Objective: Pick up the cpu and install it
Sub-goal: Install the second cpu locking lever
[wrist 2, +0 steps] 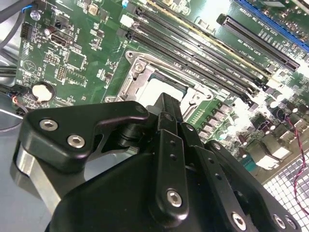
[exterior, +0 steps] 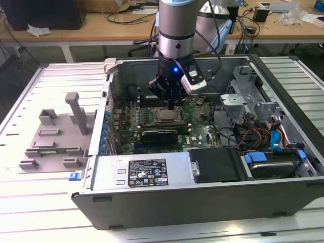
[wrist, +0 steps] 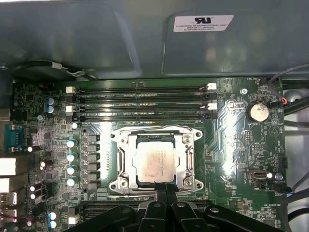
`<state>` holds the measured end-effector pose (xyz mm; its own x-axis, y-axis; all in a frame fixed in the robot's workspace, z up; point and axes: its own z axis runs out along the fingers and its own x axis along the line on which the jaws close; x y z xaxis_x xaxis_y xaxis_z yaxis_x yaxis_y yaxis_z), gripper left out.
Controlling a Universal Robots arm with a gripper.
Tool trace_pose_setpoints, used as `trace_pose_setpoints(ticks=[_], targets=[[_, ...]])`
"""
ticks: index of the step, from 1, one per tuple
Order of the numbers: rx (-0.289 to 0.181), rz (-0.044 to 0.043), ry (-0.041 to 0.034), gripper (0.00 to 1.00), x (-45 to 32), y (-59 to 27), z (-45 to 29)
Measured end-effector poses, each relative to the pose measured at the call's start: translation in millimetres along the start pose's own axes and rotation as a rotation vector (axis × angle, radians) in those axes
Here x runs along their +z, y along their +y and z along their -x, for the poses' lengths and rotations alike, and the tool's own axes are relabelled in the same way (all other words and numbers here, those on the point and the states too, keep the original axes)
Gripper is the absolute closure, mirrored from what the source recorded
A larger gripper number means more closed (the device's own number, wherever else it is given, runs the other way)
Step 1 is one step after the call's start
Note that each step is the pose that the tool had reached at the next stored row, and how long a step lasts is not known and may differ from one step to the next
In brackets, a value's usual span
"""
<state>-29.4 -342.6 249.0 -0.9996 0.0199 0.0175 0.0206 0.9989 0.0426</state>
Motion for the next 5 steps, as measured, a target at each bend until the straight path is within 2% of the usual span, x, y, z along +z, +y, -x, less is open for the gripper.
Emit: trace_pose_setpoints(ticks=[5], targets=[[-0.003, 0.0000, 0.0001, 0.89, 0.0, 0.2, 0.0]])
